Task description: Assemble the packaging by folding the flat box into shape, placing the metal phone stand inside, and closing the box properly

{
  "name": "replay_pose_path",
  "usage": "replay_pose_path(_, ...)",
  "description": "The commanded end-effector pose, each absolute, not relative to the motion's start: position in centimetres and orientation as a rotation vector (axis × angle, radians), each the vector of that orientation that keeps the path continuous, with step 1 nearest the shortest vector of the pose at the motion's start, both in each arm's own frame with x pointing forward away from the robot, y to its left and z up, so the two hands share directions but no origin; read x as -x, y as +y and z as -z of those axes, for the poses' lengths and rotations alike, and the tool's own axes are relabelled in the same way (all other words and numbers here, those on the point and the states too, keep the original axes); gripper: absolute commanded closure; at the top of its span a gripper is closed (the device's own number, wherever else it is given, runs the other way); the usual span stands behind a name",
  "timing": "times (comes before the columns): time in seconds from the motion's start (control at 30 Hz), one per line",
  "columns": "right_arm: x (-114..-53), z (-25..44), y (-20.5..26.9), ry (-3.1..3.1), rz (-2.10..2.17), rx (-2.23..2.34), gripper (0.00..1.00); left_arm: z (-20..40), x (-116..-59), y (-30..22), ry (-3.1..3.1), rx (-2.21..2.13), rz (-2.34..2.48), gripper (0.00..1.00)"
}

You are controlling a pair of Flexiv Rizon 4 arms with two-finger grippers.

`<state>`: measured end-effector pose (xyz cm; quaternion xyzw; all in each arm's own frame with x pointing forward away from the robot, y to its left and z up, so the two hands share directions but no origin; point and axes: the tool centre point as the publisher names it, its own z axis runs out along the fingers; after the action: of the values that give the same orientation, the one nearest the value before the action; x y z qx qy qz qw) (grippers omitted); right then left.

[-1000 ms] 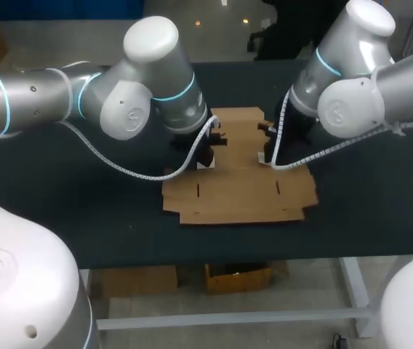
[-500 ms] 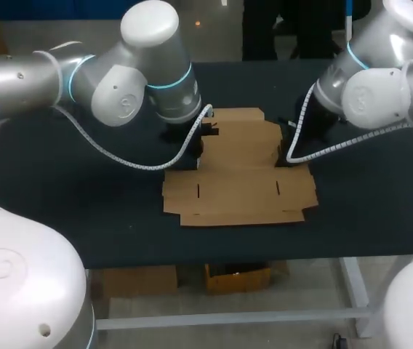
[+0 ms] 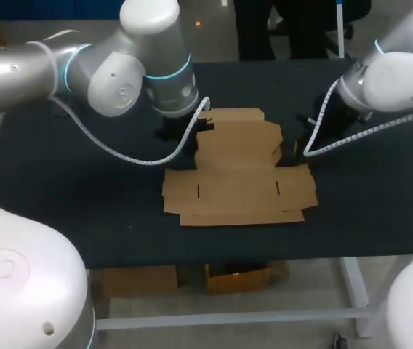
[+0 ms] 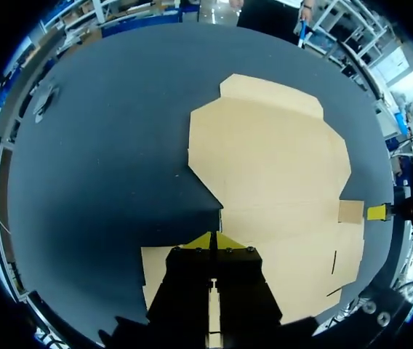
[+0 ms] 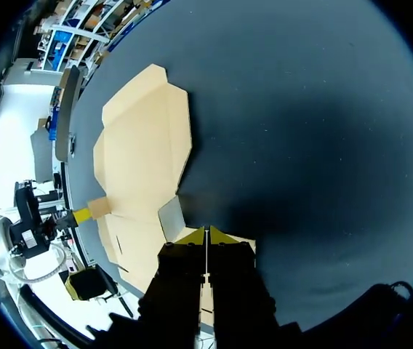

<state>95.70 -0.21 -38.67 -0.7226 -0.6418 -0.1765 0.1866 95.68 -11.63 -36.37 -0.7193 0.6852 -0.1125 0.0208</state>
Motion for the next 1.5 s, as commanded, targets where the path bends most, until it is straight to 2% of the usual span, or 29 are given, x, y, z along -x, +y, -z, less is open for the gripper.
replay_pose_path(0.03,-95.1,37.7,-1.5,-1.782,0.489,1.998,1.0,34.8,-94.1,-10.6,2.111,2.247,0.372,1.0)
replay_pose_path(0.4,-90.7,34.3,-2.7,-1.764,0.523,2.003,1.0,31.2,-90.0,-9.2,2.086,2.293,0.456,1.0)
replay_pose_path(0.87,-85.4,34.2,-2.1,-1.864,0.541,1.985,1.0,32.4,-83.3,-8.8,2.06,2.323,0.485,1.0)
replay_pose_path(1.5,-79.9,35.2,-3.5,-1.921,0.582,2.017,1.0,33.6,-79.3,-8.9,2.17,2.329,0.488,1.0)
